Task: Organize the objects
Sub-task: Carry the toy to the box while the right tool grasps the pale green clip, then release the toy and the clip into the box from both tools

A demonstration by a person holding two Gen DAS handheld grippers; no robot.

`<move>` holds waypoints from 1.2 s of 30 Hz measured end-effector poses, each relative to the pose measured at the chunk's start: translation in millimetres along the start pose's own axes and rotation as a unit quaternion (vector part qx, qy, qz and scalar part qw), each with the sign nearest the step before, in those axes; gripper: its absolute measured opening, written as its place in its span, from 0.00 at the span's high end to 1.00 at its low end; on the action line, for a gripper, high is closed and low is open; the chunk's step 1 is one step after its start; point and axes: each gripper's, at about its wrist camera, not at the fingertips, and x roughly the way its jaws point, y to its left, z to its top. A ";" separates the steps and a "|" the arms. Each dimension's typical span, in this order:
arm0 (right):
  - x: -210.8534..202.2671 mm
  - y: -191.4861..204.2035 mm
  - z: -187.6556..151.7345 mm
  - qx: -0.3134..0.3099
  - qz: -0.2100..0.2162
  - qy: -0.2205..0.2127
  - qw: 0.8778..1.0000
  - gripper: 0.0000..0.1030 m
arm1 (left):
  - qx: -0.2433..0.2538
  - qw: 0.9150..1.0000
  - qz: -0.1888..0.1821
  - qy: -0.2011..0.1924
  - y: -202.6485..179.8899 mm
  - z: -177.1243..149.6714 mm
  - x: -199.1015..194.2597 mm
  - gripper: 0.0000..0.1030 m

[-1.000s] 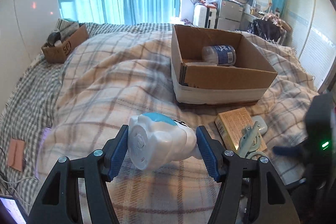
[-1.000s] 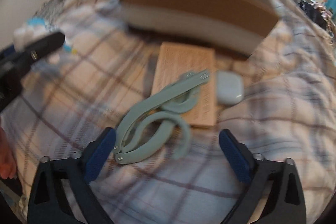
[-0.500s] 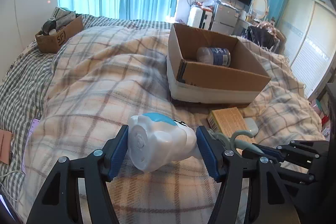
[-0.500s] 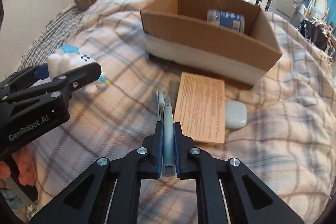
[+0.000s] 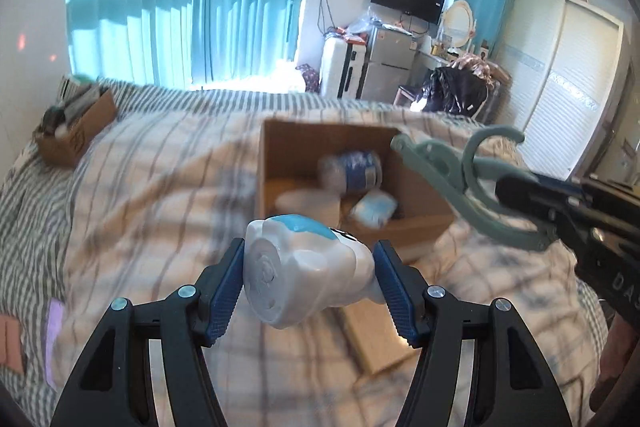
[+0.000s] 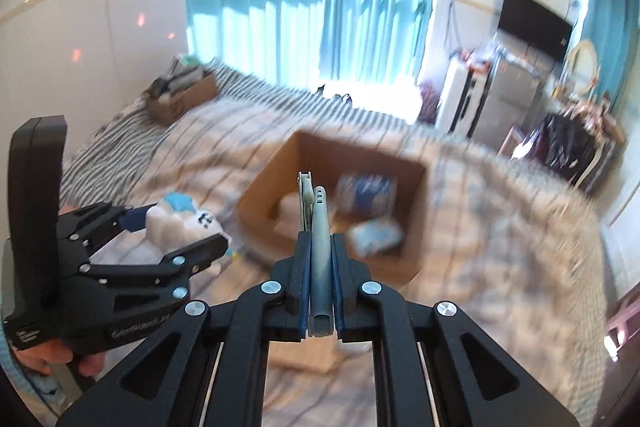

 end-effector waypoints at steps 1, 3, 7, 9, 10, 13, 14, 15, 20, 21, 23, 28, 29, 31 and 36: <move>0.7 -6.8 8.7 0.000 -0.008 -0.005 1.000 0.92 | 0.002 1.000 0.000 -0.001 -3.6 8.0 2.7 0.36; 8.6 -20.6 26.0 0.000 -0.022 -0.012 1.000 0.92 | 0.009 1.000 -0.002 -0.006 -10.2 26.1 11.5 0.36; 37.2 -40.8 47.5 0.000 -0.043 -0.016 0.999 0.92 | 0.018 1.000 0.019 -0.013 -18.1 53.3 41.4 0.36; 57.9 -50.0 51.5 0.005 -0.048 -0.009 0.999 0.92 | 0.006 1.000 0.015 0.002 -17.3 62.5 64.9 0.36; 68.9 -54.3 51.9 0.011 -0.046 -0.005 0.999 0.92 | 0.000 1.000 0.015 0.010 -16.3 65.5 78.2 0.36; 105.0 -70.5 48.1 0.022 -0.040 0.015 0.999 0.92 | -0.001 0.999 0.028 0.021 -13.0 69.7 109.1 0.36; 115.8 -75.6 45.1 0.024 -0.039 0.021 0.999 0.92 | -0.002 0.999 0.030 0.022 -11.3 69.5 117.6 0.36; 127.0 -79.1 41.4 0.027 -0.036 0.027 0.999 0.92 | -0.005 0.999 0.029 0.023 -9.1 68.9 124.5 0.36; 158.9 -92.8 17.2 0.046 0.001 0.046 0.998 0.92 | -0.012 0.999 0.024 0.040 0.3 61.4 158.3 0.35; 160.2 -95.9 15.8 0.051 0.005 0.049 0.997 0.90 | -0.015 0.999 0.025 0.043 -0.2 60.4 160.2 0.35; 153.4 -100.7 15.6 0.059 0.000 0.041 0.997 0.81 | -0.022 0.999 0.020 0.046 1.2 57.4 158.5 0.33; 110.5 -109.6 22.1 0.077 -0.006 -0.004 0.997 0.49 | -0.018 0.999 0.031 0.025 -6.4 62.4 130.3 0.13; 100.4 -110.4 23.2 0.077 -0.010 -0.010 0.997 0.49 | -0.014 0.999 0.038 0.017 -8.7 62.9 118.3 0.11; 79.9 -110.7 24.4 0.077 -0.016 -0.016 0.997 0.47 | -0.012 0.999 0.046 0.009 -11.4 63.6 101.8 0.05; 37.2 -106.2 15.0 0.066 -0.025 -0.018 0.997 0.24 | -0.018 0.998 0.052 -0.014 -18.0 53.7 53.3 0.00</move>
